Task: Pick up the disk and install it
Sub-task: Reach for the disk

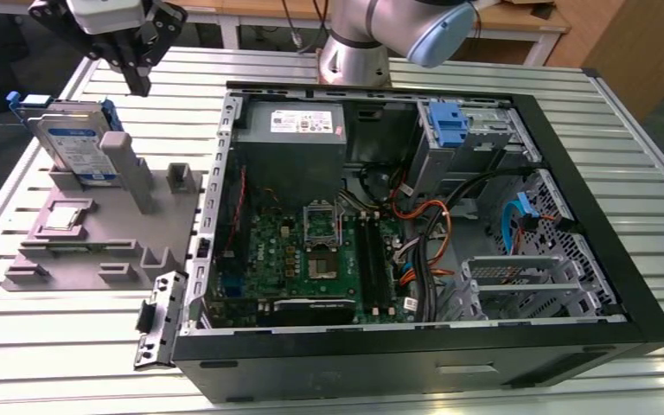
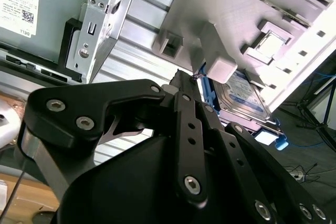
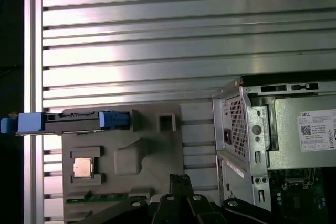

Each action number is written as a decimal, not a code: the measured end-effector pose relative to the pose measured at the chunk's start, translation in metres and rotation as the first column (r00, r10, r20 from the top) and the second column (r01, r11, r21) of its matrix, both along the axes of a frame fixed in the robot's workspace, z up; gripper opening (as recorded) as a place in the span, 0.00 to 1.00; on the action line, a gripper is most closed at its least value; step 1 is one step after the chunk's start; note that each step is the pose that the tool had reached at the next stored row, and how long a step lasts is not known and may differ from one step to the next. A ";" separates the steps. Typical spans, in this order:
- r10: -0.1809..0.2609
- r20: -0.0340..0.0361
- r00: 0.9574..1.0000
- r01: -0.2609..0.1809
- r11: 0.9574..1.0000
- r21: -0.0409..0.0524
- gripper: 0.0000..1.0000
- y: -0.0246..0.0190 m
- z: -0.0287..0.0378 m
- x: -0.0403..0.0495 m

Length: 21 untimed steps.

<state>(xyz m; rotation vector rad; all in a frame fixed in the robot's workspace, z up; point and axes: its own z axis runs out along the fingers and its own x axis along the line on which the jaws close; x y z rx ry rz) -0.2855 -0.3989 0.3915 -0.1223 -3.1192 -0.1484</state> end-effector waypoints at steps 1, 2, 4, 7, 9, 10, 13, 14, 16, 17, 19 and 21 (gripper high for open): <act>0.000 0.000 1.000 0.000 1.000 0.000 0.11 0.0000 0.0000 -0.0008; 0.000 0.000 1.000 0.000 1.000 0.000 0.11 0.0000 0.0000 -0.0015; 0.000 0.001 1.000 0.000 1.000 0.000 0.11 0.0000 0.0000 -0.0029; 0.000 0.001 1.000 0.000 1.000 0.000 0.11 0.0000 0.0000 -0.0049; 0.000 0.002 1.000 0.000 1.000 0.001 0.11 0.0000 0.0000 -0.0064; 0.000 0.002 1.000 0.000 1.000 0.001 0.11 0.0000 0.0000 -0.0072; 0.000 0.003 1.000 0.000 1.000 0.001 0.11 0.0000 0.0000 -0.0094; 0.000 0.003 1.000 0.000 1.000 0.001 0.11 0.0000 0.0000 -0.0103; 0.000 0.003 1.000 0.000 1.000 0.001 0.11 0.0000 0.0000 -0.0117; 0.000 0.004 1.000 0.000 1.000 0.001 0.11 0.0000 0.0000 -0.0124; 0.000 0.004 1.000 0.000 1.000 0.001 0.11 0.0000 0.0000 -0.0137; 0.000 0.004 1.000 0.000 1.000 0.001 0.11 0.0000 0.0000 -0.0150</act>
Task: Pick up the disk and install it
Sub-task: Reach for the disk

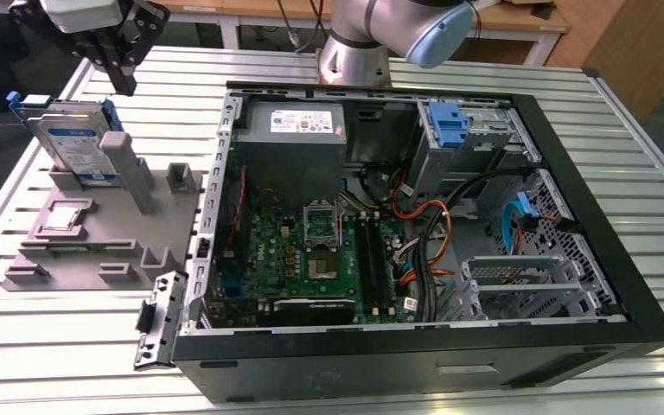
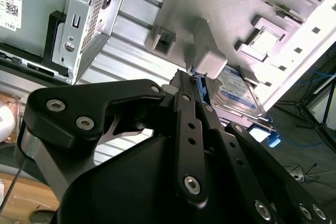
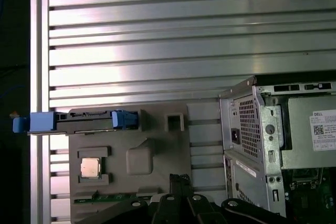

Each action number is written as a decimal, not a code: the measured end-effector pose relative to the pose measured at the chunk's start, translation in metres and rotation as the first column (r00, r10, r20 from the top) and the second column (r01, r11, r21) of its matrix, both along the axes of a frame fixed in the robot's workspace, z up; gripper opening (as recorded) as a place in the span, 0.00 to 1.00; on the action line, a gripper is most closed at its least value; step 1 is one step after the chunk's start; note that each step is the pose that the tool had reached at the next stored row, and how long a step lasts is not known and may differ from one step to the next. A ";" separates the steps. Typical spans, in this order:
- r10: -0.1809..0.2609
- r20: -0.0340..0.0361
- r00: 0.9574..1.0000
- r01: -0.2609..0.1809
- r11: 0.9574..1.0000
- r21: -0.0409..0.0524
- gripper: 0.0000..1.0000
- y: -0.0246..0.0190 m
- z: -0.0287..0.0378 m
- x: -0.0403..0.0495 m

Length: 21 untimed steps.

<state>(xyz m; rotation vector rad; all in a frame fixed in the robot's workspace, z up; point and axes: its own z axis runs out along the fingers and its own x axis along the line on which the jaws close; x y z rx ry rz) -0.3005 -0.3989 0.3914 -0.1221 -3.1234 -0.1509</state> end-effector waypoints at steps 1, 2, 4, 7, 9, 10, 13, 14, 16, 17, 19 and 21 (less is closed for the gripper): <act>0.000 0.000 1.000 0.000 1.000 0.000 0.11 0.0000 0.0000 -0.0005; 0.000 0.000 1.000 0.000 1.000 0.000 0.11 0.0000 0.0000 -0.0010; 0.000 0.000 1.000 0.000 1.000 0.000 0.11 0.0000 0.0000 -0.0019; 0.000 0.000 1.000 0.000 1.000 0.000 0.11 0.0000 0.0000 -0.0032; 0.000 0.000 1.000 0.000 1.000 0.000 0.11 0.0000 0.0000 -0.0040; 0.000 0.000 1.000 0.000 1.000 0.000 0.11 0.0000 0.0000 -0.0044; 0.000 0.000 1.000 0.000 1.000 0.000 0.11 0.0000 0.0000 -0.0056; 0.000 0.000 1.000 0.000 1.000 0.000 0.11 0.0000 0.0000 -0.0060; 0.000 0.001 1.000 0.000 1.000 0.000 0.11 0.0000 0.0000 -0.0069; 0.000 0.001 1.000 0.000 1.000 0.000 0.11 0.0000 0.0000 -0.0073; 0.000 0.001 1.000 0.000 1.000 0.000 0.11 0.0000 0.0000 -0.0081; 0.000 0.001 1.000 0.000 1.000 0.000 0.11 0.0000 0.0000 -0.0089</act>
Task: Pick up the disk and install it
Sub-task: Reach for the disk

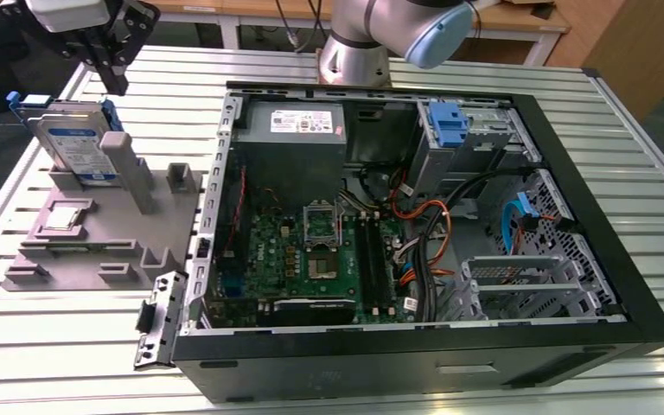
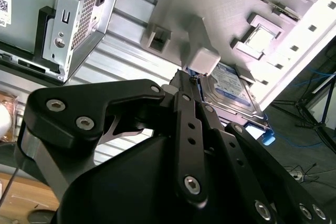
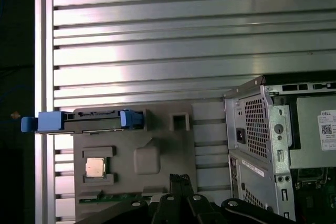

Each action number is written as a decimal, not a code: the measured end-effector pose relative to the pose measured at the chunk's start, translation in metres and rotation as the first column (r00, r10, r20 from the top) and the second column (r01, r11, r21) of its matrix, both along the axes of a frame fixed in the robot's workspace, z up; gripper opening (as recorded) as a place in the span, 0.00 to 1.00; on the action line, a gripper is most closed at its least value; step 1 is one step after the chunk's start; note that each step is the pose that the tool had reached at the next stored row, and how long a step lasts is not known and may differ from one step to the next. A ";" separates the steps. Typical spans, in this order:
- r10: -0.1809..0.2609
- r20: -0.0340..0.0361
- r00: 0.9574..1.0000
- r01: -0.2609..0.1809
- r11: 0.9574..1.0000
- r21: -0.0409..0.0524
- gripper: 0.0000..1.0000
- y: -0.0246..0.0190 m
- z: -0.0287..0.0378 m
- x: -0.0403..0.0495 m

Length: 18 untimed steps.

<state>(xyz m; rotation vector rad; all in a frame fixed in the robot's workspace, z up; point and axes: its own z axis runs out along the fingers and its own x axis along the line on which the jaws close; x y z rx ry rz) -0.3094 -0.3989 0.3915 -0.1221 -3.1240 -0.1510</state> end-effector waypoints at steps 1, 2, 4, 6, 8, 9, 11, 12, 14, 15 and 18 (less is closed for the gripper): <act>0.000 0.000 1.000 0.000 1.000 0.000 0.11 0.0000 0.0000 -0.0004; 0.000 0.000 1.000 0.000 1.000 0.000 0.11 0.0000 0.0000 -0.0008; 0.000 0.000 1.000 0.000 1.000 0.000 0.11 0.0000 0.0000 -0.0015; 0.000 0.000 1.000 0.000 1.000 0.000 0.11 0.0000 0.0000 -0.0022; 0.000 0.000 1.000 0.000 1.000 0.000 0.11 0.0000 0.0000 -0.0031; 0.000 0.000 1.000 0.000 1.000 0.000 0.11 0.0000 0.0000 -0.0034; 0.000 0.000 1.000 0.000 1.000 0.000 0.11 0.0000 0.0000 -0.0042; 0.000 0.000 1.000 0.000 1.000 0.000 0.11 0.0000 0.0000 -0.0046; 0.000 0.000 1.000 0.000 1.000 0.000 0.11 0.0000 0.0000 -0.0054; 0.000 0.000 1.000 0.000 1.000 0.000 0.11 0.0000 0.0000 -0.0059; 0.000 0.000 1.000 0.000 1.000 0.000 0.11 0.0000 0.0000 -0.0072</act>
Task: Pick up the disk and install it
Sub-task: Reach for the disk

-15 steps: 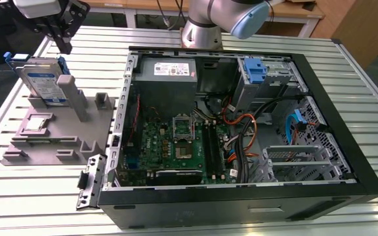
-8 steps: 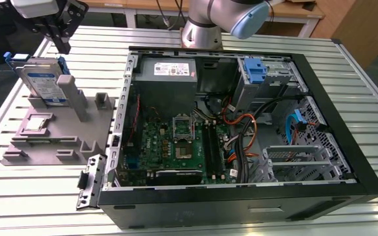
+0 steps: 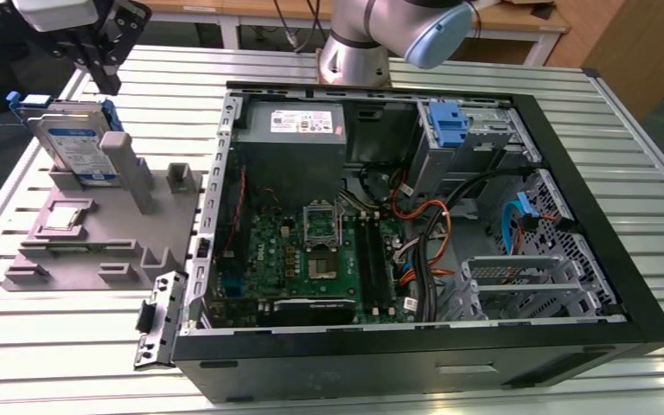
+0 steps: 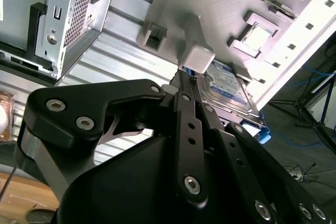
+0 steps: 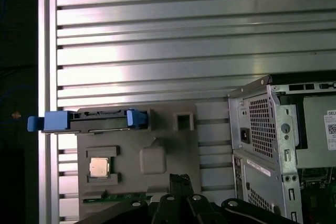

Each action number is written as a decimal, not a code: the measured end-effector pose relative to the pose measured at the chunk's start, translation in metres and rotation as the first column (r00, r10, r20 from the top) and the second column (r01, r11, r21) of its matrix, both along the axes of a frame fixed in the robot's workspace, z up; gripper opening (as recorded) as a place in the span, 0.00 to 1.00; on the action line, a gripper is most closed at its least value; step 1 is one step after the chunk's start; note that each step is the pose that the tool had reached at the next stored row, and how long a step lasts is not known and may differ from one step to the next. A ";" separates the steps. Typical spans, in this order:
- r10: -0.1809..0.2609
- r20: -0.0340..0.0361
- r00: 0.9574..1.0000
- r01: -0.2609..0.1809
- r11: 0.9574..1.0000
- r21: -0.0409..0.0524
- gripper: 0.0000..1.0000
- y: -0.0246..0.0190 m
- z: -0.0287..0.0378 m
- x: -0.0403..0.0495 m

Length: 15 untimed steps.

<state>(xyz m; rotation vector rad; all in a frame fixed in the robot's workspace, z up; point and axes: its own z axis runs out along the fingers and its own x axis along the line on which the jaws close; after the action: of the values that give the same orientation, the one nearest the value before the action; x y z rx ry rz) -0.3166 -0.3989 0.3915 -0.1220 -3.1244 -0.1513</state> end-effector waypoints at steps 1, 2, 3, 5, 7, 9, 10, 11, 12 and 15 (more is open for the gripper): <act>0.000 0.000 1.000 0.000 1.000 0.000 0.11 0.0000 0.0000 -0.0004; 0.000 0.000 1.000 0.000 1.000 0.000 0.11 0.0000 0.0000 -0.0009; 0.000 0.000 1.000 0.000 1.000 0.000 0.11 0.0000 0.0000 -0.0012; 0.000 0.000 1.000 0.000 1.000 0.000 0.11 0.0000 0.0000 -0.0020; 0.000 0.000 1.000 0.000 1.000 0.000 0.11 0.0000 0.0000 -0.0027; 0.000 0.000 1.000 0.000 1.000 0.000 0.11 0.0000 0.0000 -0.0035; 0.000 0.000 1.000 0.000 1.000 0.000 0.11 0.0000 0.0000 -0.0043; 0.000 0.000 1.000 0.000 1.000 0.000 0.11 0.0000 0.0000 -0.0051; 0.000 0.001 1.000 0.000 1.000 0.000 0.11 0.0000 0.0000 -0.0061; 0.000 0.001 1.000 0.000 1.000 0.000 0.11 0.0000 0.0000 -0.0090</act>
<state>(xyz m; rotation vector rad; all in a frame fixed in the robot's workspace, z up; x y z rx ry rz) -0.3256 -0.3989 0.3915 -0.1220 -3.1254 -0.1516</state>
